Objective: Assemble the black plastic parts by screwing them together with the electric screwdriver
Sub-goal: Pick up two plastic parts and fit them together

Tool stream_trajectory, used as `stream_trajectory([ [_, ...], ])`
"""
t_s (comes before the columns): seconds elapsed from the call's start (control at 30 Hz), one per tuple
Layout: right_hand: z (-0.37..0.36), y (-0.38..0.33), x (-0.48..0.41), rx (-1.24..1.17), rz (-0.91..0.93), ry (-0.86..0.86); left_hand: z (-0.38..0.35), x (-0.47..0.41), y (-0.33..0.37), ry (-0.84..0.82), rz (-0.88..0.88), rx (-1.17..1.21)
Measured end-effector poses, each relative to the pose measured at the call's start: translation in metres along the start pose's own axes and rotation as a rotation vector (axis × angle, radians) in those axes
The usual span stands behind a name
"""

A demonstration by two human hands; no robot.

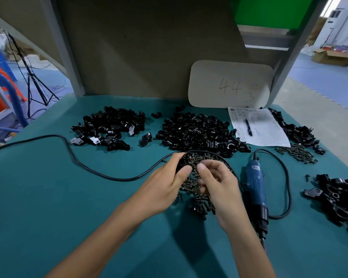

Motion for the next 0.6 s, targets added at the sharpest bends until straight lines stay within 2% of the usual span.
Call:
stream_trajectory([
  [0.07,0.010,0.009,-0.002,0.508,0.208,0.012,0.002,-0.003,-0.008,0.014,0.031,-0.027],
  [0.13,0.007,0.024,0.002,0.950,0.249,-0.150,0.002,-0.004,-0.016,0.008,0.064,-0.055],
  [0.2,-0.001,0.042,0.006,1.183,0.229,-0.265,0.001,-0.004,-0.018,0.004,0.072,-0.066],
  [0.27,-0.008,0.051,0.006,1.243,0.263,-0.273,-0.001,-0.004,-0.019,0.003,0.078,-0.070],
  [0.37,-0.011,0.052,0.000,1.229,0.315,-0.235,-0.001,-0.001,-0.019,0.008,0.070,-0.091],
  [0.43,-0.005,0.046,-0.006,1.082,0.329,-0.178,0.001,0.001,-0.018,0.011,0.058,-0.102],
  [0.6,0.005,0.010,-0.007,0.220,0.188,-0.152,0.001,0.003,-0.016,0.011,0.013,-0.138],
])
Point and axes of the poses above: each hand's wrist, its own x-axis away from the middle knuckle, its own z-axis out of the back of the hand, y = z × x, the point moved 2 cm from there along -x, towards the middle knuckle, and after that the axes turned 8 degrees about y, right-handed, at the moved point
